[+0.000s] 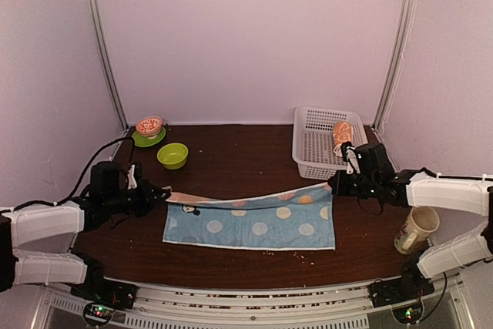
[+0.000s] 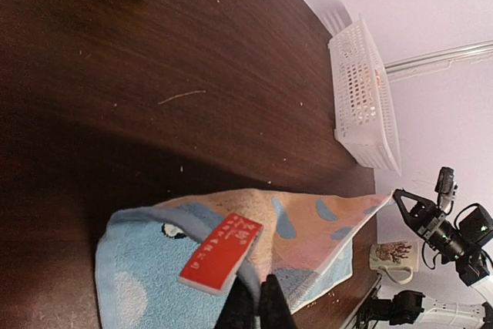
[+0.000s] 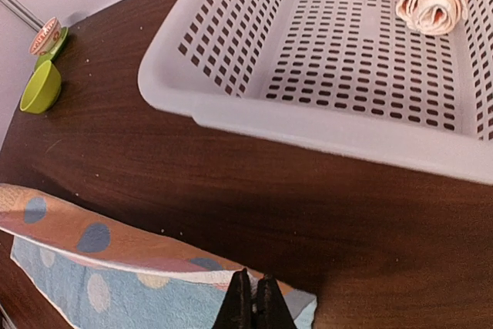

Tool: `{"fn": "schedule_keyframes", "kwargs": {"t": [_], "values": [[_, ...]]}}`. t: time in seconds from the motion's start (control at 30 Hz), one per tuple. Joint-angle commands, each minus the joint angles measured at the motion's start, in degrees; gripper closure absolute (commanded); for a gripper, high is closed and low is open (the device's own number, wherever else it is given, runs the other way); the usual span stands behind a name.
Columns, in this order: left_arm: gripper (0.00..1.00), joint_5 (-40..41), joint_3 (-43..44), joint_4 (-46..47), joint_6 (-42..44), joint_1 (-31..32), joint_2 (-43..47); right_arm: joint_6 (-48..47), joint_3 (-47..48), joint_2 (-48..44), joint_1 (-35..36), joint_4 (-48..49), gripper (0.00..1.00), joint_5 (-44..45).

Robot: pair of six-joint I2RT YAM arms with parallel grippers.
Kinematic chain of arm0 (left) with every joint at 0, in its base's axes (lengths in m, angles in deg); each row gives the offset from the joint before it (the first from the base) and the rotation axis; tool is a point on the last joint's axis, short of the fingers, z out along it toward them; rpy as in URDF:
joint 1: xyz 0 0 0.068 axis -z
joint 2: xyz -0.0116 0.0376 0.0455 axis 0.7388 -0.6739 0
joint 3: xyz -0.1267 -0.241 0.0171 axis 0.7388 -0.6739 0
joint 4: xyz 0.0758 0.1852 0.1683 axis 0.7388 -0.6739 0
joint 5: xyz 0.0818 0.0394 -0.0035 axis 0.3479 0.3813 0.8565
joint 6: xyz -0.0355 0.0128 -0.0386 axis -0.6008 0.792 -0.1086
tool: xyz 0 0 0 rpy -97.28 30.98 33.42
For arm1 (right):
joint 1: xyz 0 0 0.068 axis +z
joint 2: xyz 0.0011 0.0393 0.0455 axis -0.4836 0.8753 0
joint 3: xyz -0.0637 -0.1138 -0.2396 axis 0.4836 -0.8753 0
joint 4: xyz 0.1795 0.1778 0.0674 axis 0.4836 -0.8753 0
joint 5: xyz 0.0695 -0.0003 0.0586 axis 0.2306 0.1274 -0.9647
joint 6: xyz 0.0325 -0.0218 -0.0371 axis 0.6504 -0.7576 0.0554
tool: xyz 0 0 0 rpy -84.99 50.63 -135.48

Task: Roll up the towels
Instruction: Fold the towel at the center of the board.

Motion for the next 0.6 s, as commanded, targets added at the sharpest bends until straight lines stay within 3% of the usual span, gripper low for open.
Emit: {"fn": "schedule_keyframes", "kwargs": {"t": [0.0,0.57], "values": [[1.0,1.67,-3.13,-5.9,3.09,-0.31,3.59,1.59,-3.96,-2.1,1.23,-0.4,1.0,-0.18],[1.0,1.95,-5.75,-6.7,2.9,-0.31,2.62,4.25,-10.85,-10.14,6.39,-3.26,1.0,1.01]]}}
